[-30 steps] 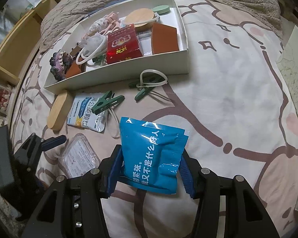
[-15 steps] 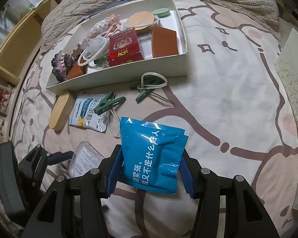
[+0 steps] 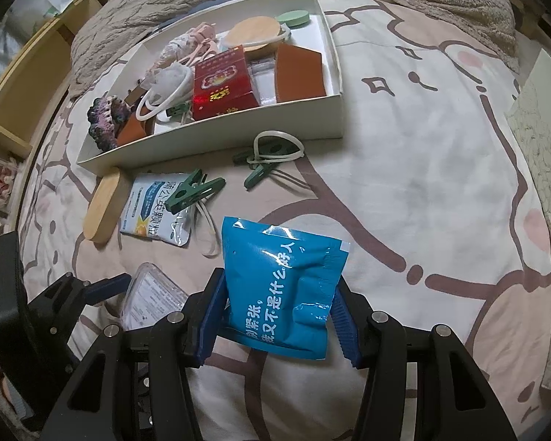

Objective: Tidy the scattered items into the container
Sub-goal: 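Grasp the clear plastic box with the left tool while the right tool holds the blue packet, then carry the clear box and the blue packet over the white tray with both tools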

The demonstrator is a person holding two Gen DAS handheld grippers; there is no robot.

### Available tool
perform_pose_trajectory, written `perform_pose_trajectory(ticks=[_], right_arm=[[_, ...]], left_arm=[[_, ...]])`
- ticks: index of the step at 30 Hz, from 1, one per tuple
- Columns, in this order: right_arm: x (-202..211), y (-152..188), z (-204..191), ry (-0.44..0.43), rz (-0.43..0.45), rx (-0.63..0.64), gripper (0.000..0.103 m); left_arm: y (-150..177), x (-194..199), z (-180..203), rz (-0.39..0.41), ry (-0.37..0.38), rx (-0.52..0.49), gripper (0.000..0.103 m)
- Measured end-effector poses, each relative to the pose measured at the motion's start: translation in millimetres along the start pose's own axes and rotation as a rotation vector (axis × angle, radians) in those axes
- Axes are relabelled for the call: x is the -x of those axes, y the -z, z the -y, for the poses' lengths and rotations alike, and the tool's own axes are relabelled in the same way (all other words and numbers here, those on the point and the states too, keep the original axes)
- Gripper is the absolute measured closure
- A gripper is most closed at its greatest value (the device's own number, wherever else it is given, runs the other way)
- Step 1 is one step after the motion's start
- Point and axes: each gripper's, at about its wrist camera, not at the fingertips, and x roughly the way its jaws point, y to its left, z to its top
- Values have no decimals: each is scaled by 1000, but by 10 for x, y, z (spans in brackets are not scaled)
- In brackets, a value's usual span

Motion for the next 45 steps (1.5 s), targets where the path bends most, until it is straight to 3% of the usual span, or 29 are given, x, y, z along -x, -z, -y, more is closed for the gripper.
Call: perform_pose_trajectory(ticks=[3,14,21,29,45], right_arm=[[-9,7,-49,6,-3,19,49],[89,12,-109,40,16,50,49],[310,-56,-189,41,80,66,49],[543,-141,-266,26,154,109,49],[893,-514,-398,22,304,116,49]], left_arm=[[-83,18,-48,2,-5,9,27],[16,151,26,22,-11,40,27],[20,506,34,141,-75,-21,27],[-225,811,-52,249,-72,45,27],[-735,1350,-265,456,-171,104,27]])
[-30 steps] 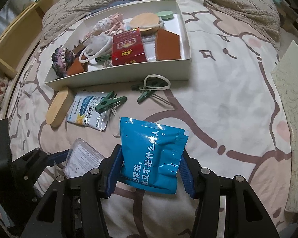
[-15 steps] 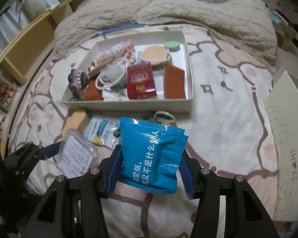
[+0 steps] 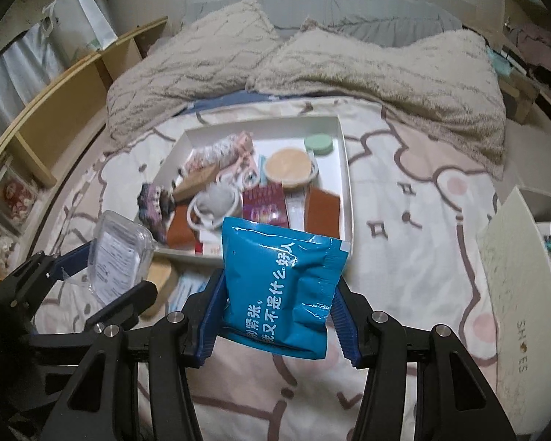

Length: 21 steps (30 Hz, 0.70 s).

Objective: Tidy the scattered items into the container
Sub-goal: 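Carry the clear box and the blue packet over the white tray with both tools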

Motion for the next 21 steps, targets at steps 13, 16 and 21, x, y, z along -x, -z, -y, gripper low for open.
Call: perform_pose_trajectory(ticks=[13,16,21], right_arm=[[1,-646,74,-5,122,-17,49],[-65,-758,137,4,137,-18,49],[-204,-931,207,5,140,-18,49]], left_arm=[[-624,-15,-206,116,-94,26,27],[-725,-72,-249,137,-122,32,27],[-811,-216,-380,147,-137,95,27]])
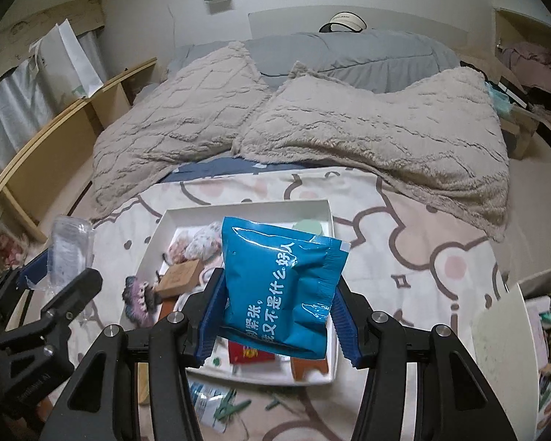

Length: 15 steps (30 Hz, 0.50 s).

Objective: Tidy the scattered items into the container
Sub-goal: 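Carry the clear box and the blue packet over the white tray with both tools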

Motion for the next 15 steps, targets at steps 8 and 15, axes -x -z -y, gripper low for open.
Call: perform_pose_trajectory(ticks=[8,15], right_arm=[[-381,-201,64,-14,3,-14,49],[-896,-314,81,-27,-51,-19,49]], left_arm=[[-58,-457,-5,-31,-11,-8,27],[-117,-935,-27,-61,10,-13,27]])
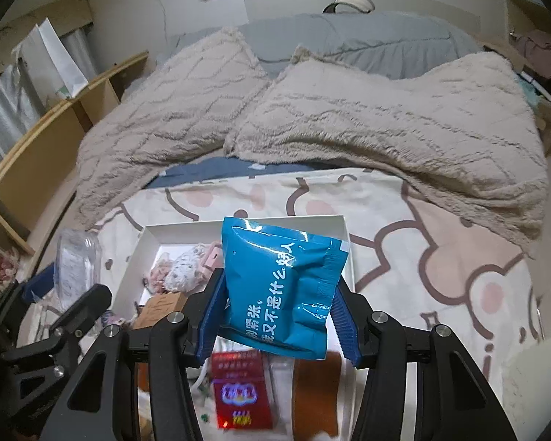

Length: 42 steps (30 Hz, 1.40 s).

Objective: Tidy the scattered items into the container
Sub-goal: 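Carry the clear box and the blue packet over the white tray with both tools, then lower the blue packet into the tray and open the right tool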

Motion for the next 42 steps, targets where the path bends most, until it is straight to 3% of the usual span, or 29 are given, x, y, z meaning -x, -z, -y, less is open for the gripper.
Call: perform_pose_trajectory(ticks=[7,19,29,37,42], right_arm=[[-493,-107,0,-13,-57,-32,49],[-1096,-107,-73,20,-96,41,49],[-1225,-24,75,13,-140,14,49],[-1321,-34,29,-28,-178,23,49],[-1414,-48,-77,-47,-212,53,49]], left_arm=[[-22,-243,-118,-29,0,47,27],[106,-613,-340,-70,10,86,27],[61,-1000,-361,-122,31,153,27],[-42,-1119,-316,-139,36,80,27],[-96,-1179,-396,-145,36,96,27]])
